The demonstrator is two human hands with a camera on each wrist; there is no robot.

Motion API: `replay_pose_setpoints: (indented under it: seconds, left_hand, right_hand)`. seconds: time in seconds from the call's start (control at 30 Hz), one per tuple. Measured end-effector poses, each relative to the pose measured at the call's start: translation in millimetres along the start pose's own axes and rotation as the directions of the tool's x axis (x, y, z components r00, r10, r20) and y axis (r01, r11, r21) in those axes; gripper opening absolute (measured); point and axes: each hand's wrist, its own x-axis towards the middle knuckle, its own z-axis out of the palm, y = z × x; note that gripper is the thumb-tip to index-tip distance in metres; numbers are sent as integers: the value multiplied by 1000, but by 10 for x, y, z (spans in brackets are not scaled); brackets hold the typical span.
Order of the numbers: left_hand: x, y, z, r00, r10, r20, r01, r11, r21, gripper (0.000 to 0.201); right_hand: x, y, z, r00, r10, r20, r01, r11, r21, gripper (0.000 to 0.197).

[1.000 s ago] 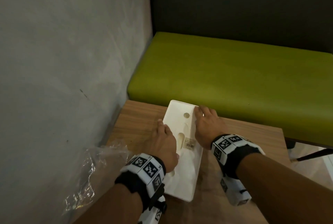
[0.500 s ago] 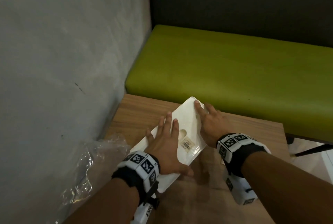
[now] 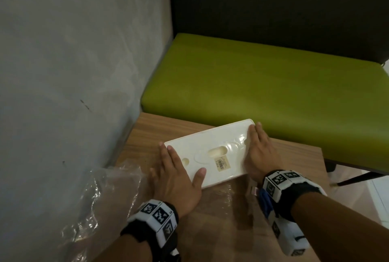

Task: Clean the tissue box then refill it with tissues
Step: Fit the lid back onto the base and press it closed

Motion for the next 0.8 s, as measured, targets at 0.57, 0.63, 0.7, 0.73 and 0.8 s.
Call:
replay_pose_setpoints:
  seconds: [0.57,0.63,0.7,0.73,0.8]
  left_hand:
    - [151,89,-89,968,-251,3,212,812,-543,121]
    - [204,38,-129,976,-210,-60,121,747,-653,105]
    - [172,27,-226,974,-180,-134,40,725,-687,94]
    - [160,14,-287,971,-160,-179,0,746,-666,93]
    - [158,-49,-396,952,-84,-294,-110,803,-586,94]
  right_hand:
    - [72,-65,-39,977,182,-113,-147,954,263,64]
    - [52,-125,-138,954,276,-120,-212,900,381,59]
    - [31,-168,-222,928,328,-178,-200,839,506,56]
    - [21,-190,-260,911,349,-222,-166,800,576,55]
    - [-10,-222,-330,883,385,-269,-100,714,693,51]
